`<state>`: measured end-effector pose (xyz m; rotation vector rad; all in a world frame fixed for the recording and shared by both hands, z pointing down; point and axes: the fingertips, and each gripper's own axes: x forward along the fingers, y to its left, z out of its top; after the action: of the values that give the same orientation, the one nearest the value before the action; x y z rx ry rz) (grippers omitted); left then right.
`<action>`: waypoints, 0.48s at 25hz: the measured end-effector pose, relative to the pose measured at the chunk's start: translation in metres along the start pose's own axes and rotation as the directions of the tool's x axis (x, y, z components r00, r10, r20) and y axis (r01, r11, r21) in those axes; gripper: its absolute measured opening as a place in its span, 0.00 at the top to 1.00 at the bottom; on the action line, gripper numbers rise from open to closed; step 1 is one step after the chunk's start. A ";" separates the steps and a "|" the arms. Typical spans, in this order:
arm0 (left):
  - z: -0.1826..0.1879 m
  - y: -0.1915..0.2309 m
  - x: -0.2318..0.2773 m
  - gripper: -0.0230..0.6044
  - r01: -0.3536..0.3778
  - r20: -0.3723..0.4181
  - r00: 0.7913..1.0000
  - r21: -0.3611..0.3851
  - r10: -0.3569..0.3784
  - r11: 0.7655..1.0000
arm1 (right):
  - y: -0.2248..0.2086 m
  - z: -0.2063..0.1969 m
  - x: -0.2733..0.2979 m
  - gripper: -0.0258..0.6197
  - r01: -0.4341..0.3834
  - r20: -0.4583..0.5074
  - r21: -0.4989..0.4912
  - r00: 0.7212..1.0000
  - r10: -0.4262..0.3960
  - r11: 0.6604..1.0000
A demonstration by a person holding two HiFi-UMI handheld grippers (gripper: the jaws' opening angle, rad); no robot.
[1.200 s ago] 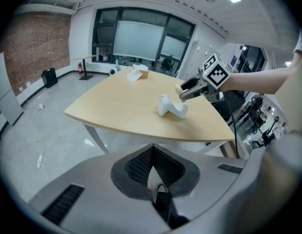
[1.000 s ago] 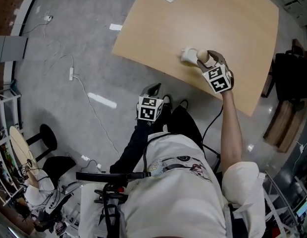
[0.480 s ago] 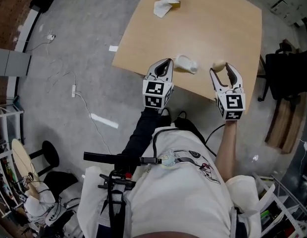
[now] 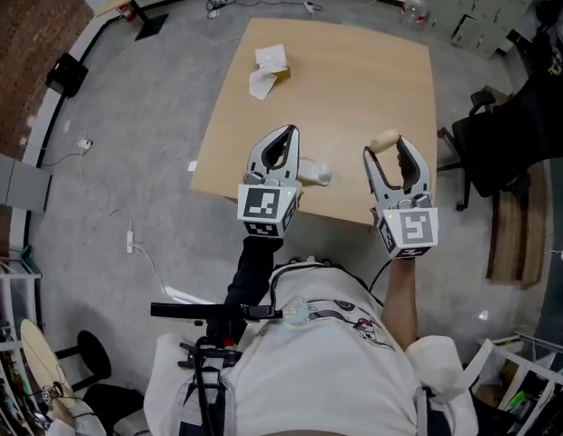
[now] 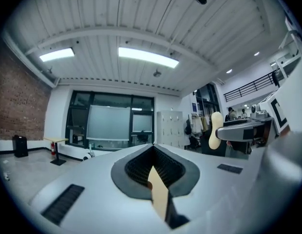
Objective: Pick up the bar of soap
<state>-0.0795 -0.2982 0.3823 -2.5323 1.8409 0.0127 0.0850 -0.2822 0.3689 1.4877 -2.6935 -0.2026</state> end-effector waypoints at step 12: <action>0.020 0.003 -0.002 0.96 -0.035 0.059 0.998 0.004 0.035 0.999 | -0.012 0.019 0.006 0.57 0.045 0.041 0.028 0.998 -0.046 0.999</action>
<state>-0.0832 -0.2973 0.3627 -2.4676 1.8611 0.0824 0.0894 -0.2923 0.3487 1.5707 -2.7067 -0.2013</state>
